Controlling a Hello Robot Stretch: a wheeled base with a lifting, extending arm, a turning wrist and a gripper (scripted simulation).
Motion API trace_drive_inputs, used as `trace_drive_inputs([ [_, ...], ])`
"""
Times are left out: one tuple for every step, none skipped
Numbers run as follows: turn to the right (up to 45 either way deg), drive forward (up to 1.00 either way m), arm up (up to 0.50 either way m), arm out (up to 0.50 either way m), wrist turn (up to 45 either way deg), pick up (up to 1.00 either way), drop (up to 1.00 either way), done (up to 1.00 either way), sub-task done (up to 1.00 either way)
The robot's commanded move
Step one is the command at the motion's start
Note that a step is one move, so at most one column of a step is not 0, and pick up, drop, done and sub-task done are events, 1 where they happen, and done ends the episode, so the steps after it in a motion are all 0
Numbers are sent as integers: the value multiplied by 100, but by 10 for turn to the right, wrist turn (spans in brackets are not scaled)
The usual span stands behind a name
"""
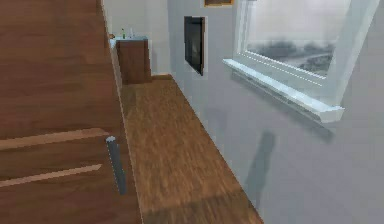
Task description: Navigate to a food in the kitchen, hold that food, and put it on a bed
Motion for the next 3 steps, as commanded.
trace_drive_inputs([
  [0,55,0,0,0,0,0,0,0],
  [-120,0,0,0,0,0,0,0,0],
  [0,30,0,0,0,0,0,0,0],
])
